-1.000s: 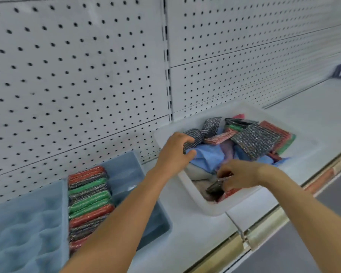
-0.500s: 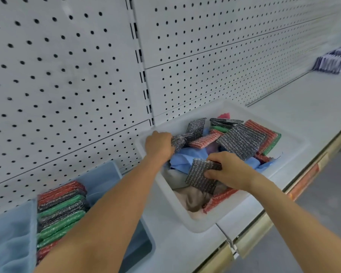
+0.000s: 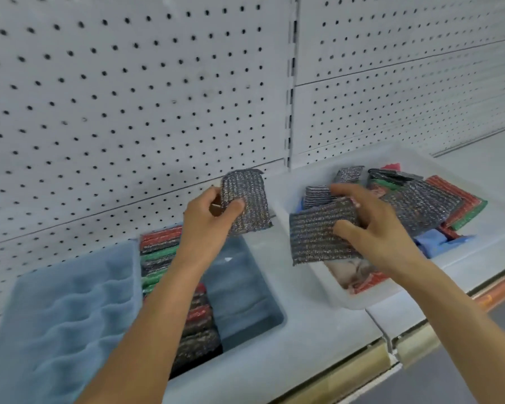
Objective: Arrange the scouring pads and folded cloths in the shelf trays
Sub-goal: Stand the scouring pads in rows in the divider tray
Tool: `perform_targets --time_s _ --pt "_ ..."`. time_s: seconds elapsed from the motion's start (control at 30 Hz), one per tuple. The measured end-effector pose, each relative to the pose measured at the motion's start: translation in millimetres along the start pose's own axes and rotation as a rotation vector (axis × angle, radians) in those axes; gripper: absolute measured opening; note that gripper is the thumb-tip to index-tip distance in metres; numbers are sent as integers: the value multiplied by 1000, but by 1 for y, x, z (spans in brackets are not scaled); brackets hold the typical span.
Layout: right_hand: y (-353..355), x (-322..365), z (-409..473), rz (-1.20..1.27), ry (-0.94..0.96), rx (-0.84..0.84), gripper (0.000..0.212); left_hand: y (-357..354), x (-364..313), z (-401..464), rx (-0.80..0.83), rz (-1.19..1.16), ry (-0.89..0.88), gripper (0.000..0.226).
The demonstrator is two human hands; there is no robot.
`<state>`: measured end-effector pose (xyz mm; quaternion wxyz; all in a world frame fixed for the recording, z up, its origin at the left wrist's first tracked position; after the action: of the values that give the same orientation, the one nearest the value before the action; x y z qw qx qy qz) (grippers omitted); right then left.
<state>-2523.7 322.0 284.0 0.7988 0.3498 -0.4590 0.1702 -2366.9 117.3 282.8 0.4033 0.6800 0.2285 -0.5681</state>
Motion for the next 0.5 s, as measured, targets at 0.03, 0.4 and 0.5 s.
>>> perform_targets --time_s 0.03,0.4,0.5 --pt "-14 8 -2 29 13 66 39 17 5 -6 -22 -5 17 5" --pt "-182 57 -57 26 353 658 17 139 53 -56 -248 -45 175 5" --pt "-201 55 -70 -98 491 695 14 150 60 -62 -266 -93 179 6"
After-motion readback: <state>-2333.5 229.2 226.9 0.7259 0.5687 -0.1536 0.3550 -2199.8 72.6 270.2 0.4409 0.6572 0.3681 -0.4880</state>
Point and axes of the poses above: each hand's wrist, its own z-axis towards the middle knuckle, its own y-axis out of the back of the hand, x = y × z, the point moved 5 cm from there along z, towards the middle knuckle, and after that the axes turned 13 degrees about y, right-handed, at the moved point
